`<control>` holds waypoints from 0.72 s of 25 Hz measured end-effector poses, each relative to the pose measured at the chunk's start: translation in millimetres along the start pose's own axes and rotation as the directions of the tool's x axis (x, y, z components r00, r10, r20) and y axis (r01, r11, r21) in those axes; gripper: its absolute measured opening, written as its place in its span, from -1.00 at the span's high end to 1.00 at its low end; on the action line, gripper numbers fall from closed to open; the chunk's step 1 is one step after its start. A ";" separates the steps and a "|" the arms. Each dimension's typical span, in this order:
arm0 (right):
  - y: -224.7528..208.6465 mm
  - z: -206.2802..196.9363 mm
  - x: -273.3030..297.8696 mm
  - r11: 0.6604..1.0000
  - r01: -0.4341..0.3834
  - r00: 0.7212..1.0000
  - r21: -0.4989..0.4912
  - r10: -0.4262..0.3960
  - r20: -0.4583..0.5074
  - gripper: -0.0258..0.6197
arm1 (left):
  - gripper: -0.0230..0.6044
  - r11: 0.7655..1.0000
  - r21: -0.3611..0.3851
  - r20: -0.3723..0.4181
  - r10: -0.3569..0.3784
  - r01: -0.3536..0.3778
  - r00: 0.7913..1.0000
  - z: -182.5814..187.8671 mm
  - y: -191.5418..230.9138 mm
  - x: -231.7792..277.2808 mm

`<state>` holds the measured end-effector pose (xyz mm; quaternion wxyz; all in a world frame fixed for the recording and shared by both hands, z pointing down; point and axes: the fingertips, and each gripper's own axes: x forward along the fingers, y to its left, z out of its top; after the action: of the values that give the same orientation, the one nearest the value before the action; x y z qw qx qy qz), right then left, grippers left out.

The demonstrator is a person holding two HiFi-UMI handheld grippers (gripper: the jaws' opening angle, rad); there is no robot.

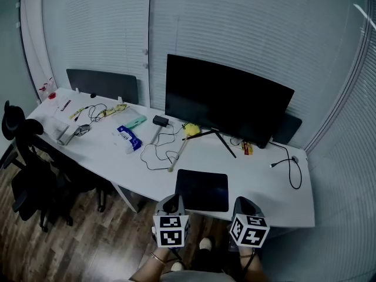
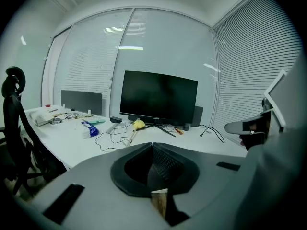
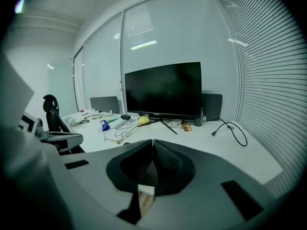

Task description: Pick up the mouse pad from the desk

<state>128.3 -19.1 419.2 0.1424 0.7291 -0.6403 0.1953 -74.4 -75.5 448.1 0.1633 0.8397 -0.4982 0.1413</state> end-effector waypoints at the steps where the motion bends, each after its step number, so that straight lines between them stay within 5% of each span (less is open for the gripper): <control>1: -0.5 0.8 4.6 1.000 -0.004 1.000 0.003 0.004 -0.001 0.82 | 0.87 1.000 -0.002 0.000 0.008 -0.008 1.000 1.1 2.3 2.5; 18: -35.5 48.2 109.1 0.993 -0.114 0.993 -0.001 0.114 -0.003 0.82 | 0.87 0.992 0.002 0.010 0.123 -0.123 0.992 47.0 -2.6 87.7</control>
<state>179.7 -132.0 429.1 0.1324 0.6908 -0.6810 0.2037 -27.9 -163.2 440.2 0.1506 0.8082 -0.5498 0.1479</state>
